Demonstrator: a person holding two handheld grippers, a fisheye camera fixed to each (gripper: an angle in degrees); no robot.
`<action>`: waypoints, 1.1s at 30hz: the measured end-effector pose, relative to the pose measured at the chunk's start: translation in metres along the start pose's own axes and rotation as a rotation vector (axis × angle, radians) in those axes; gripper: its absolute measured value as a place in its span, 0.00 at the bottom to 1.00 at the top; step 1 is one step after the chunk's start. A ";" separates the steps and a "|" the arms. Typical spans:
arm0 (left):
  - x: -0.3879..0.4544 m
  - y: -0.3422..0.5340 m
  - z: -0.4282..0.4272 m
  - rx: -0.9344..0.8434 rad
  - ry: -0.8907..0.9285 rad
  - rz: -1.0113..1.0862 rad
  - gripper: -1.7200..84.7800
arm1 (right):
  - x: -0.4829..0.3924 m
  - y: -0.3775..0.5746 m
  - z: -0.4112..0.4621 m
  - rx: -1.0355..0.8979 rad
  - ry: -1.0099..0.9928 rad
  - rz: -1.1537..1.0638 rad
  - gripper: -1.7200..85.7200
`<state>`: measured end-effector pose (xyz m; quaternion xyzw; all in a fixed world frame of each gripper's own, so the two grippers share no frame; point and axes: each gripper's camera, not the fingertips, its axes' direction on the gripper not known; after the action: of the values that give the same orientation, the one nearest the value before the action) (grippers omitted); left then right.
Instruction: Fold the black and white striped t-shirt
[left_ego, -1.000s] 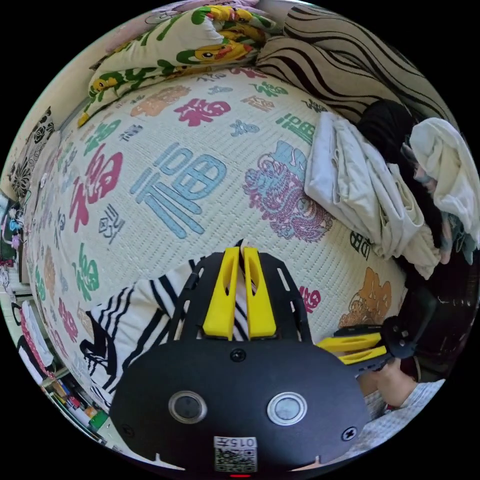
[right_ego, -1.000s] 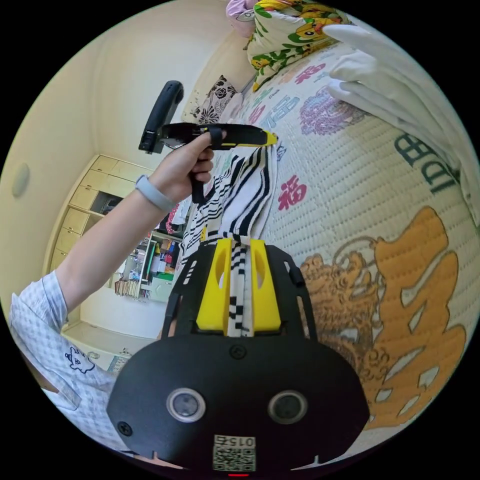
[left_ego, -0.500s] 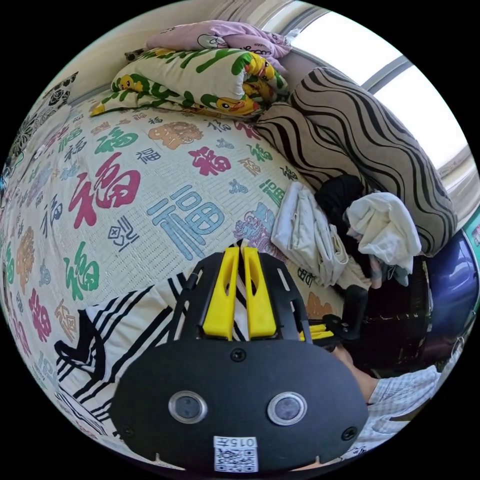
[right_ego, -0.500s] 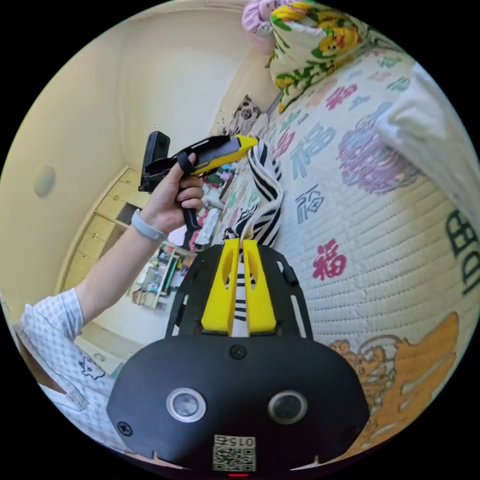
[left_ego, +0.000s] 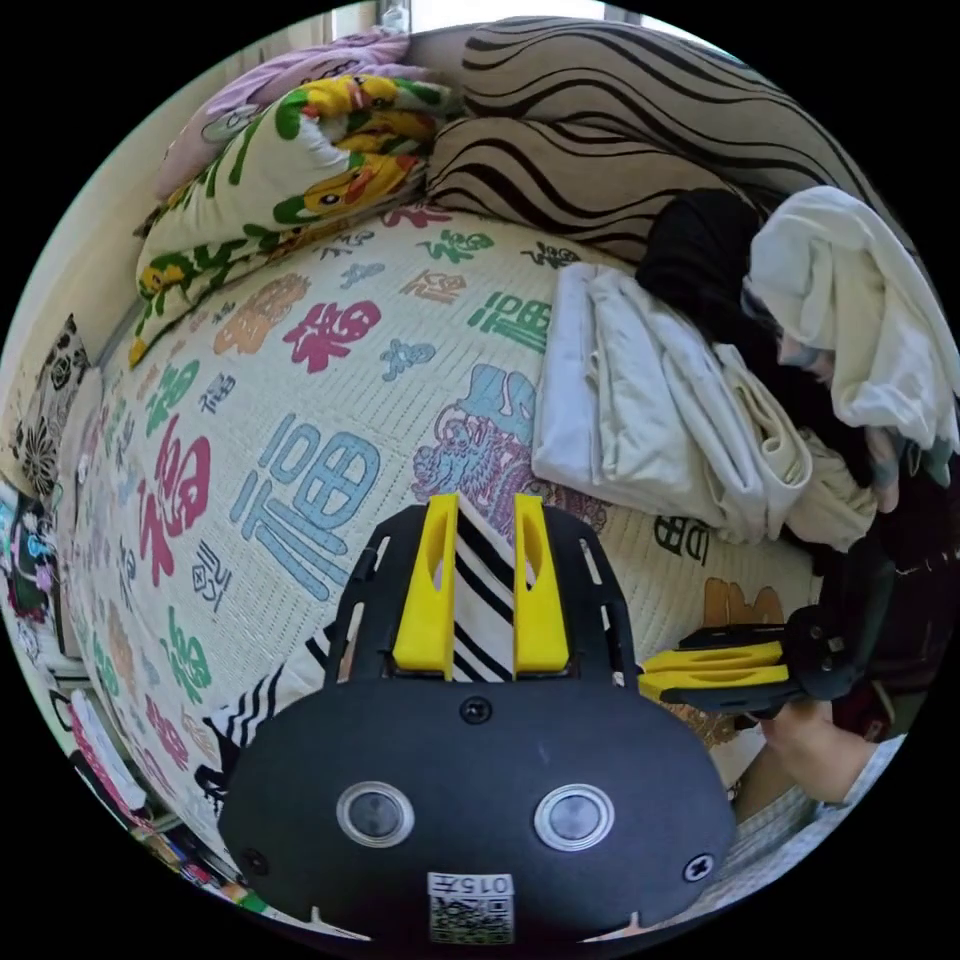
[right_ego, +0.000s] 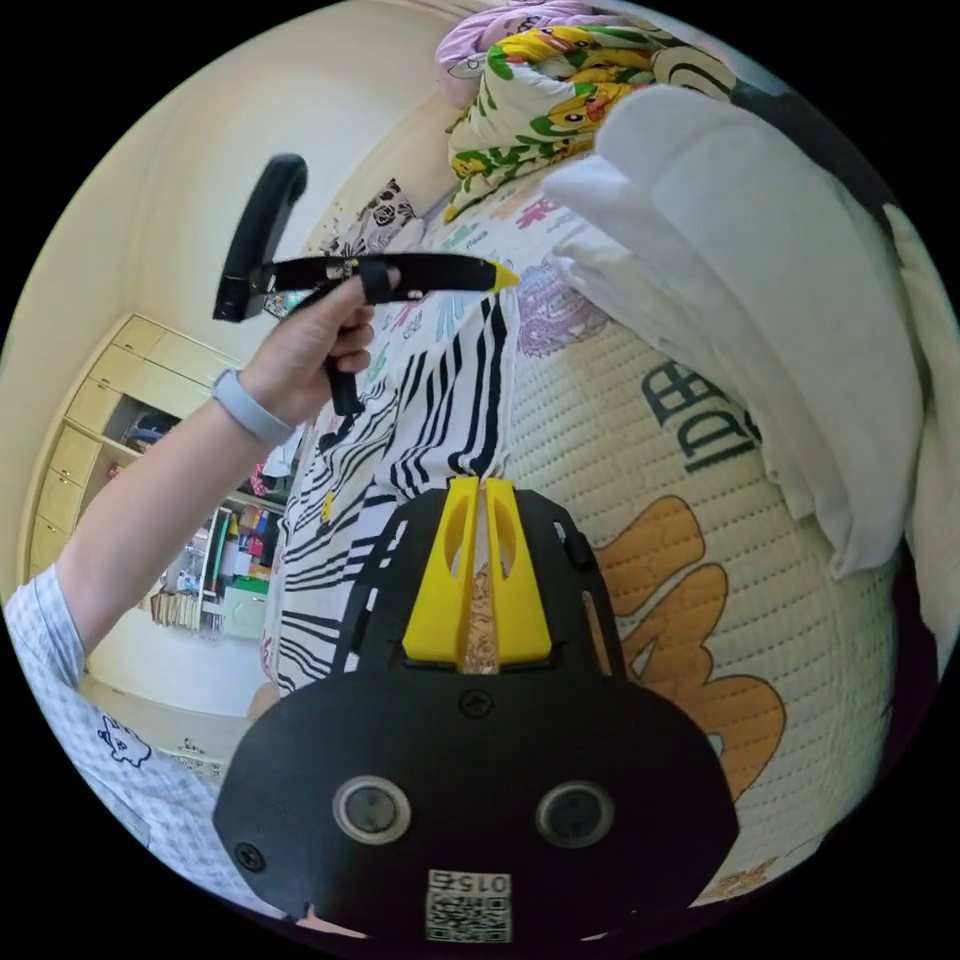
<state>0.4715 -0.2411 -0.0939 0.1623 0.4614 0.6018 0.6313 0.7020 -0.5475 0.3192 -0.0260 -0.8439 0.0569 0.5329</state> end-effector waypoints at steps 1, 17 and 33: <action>0.004 -0.005 -0.015 0.032 0.003 0.024 0.12 | -0.004 -0.001 0.002 -0.002 -0.009 0.010 0.04; -0.257 0.265 -0.227 -0.060 -0.270 -0.469 0.09 | -0.241 -0.119 0.047 -0.001 0.214 -0.468 0.09; -0.354 0.324 -0.303 -0.104 -0.142 -0.577 0.06 | -0.440 -0.263 0.305 -0.568 0.536 -0.626 0.02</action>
<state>0.0912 -0.5970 0.1309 0.0337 0.4116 0.4075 0.8145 0.6212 -0.8753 -0.1726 0.0706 -0.6267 -0.3467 0.6943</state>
